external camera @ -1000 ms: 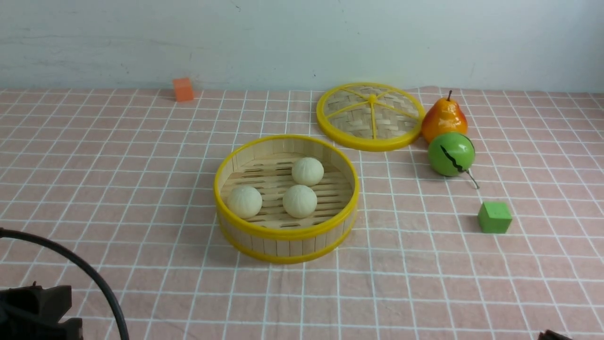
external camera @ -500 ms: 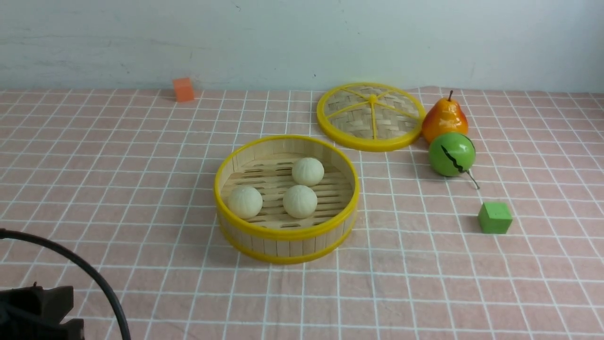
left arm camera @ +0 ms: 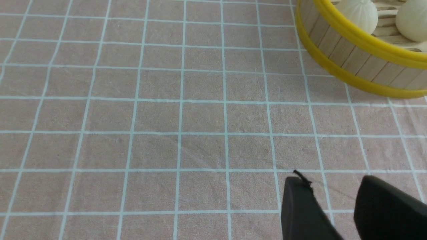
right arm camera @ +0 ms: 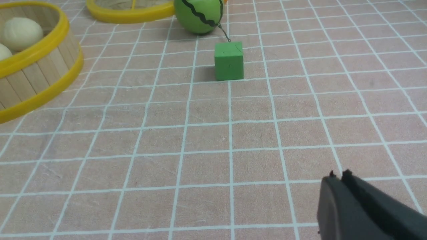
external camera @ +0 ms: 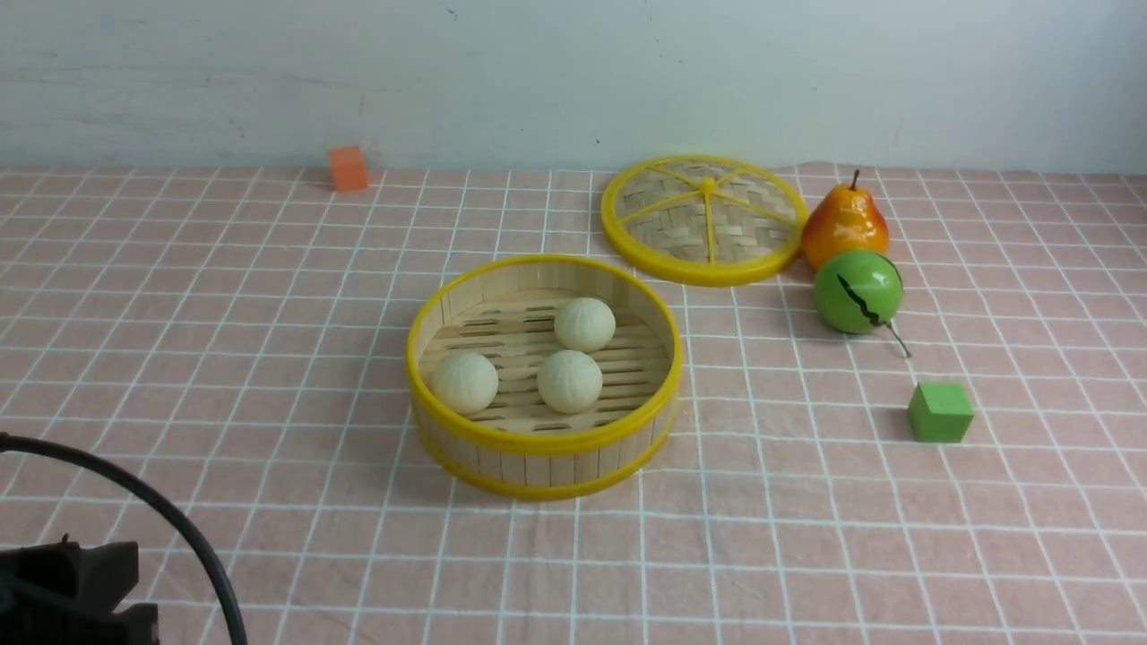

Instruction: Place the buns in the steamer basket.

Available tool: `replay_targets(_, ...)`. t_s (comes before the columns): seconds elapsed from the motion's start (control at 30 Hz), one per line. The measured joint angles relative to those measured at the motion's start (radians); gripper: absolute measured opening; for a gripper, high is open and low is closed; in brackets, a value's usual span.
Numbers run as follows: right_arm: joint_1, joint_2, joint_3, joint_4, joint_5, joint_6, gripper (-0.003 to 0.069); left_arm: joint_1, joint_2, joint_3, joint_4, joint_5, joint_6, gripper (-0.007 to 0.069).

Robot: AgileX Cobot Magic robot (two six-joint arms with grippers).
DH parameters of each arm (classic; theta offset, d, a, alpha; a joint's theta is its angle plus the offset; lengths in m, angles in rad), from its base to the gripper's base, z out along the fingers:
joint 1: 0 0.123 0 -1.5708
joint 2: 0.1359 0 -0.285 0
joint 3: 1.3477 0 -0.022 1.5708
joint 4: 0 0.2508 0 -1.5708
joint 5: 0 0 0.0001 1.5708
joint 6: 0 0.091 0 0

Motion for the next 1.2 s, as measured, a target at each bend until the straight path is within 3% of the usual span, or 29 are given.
replay_targets(0.3, 0.000, 0.000, 0.000, 0.000, 0.000, 0.001, 0.0020, 0.000, -0.003, 0.000, 0.000, 0.000, 0.000, 0.0237)
replay_targets(0.43, 0.000, 0.000, 0.000, 0.000, 0.000, 0.001, 0.0027, 0.001, -0.112, 0.022, -0.001, 0.022, 0.000, 0.0237)
replay_targets(0.6, 0.000, 0.000, 0.000, -0.002, 0.001, 0.001, 0.0032, 0.114, -0.312, 0.098, -0.088, -0.053, 0.046, 0.0206)
replay_targets(0.67, 0.000, 0.000, 0.000, -0.004, 0.001, 0.001, 0.0034, 0.228, -0.423, 0.183, -0.200, -0.168, 0.182, 0.0107)
replay_targets(0.7, 0.000, 0.000, 0.000, -0.004, 0.001, 0.001, 0.0035, 0.228, -0.431, 0.183, -0.200, -0.178, 0.182, 0.0107)
replay_targets(0.77, 0.000, 0.000, 0.000, -0.007, 0.001, 0.001, 0.0038, 0.338, -0.527, 0.282, -0.320, -0.299, 0.353, -0.0008)
replay_targets(0.87, 0.000, 0.000, 0.000, -0.007, 0.001, 0.001, 0.0043, 0.436, -0.616, 0.415, -0.480, -0.400, 0.515, -0.0014)
replay_targets(0.97, 0.000, 0.000, 0.000, -0.007, 0.001, 0.001, 0.0046, 0.474, -0.656, 0.463, -0.567, -0.364, 0.604, -0.0014)
replay_targets(1.03, 0.000, 0.000, 0.000, -0.007, 0.002, 0.001, 0.0050, 0.482, -0.662, 0.469, -0.597, -0.270, 0.665, -0.0014)
replay_targets(1.2, 0.000, 0.000, -0.001, -0.008, 0.003, 0.001, 0.0057, 0.485, -0.662, 0.473, -0.612, -0.229, 0.721, -0.0014)
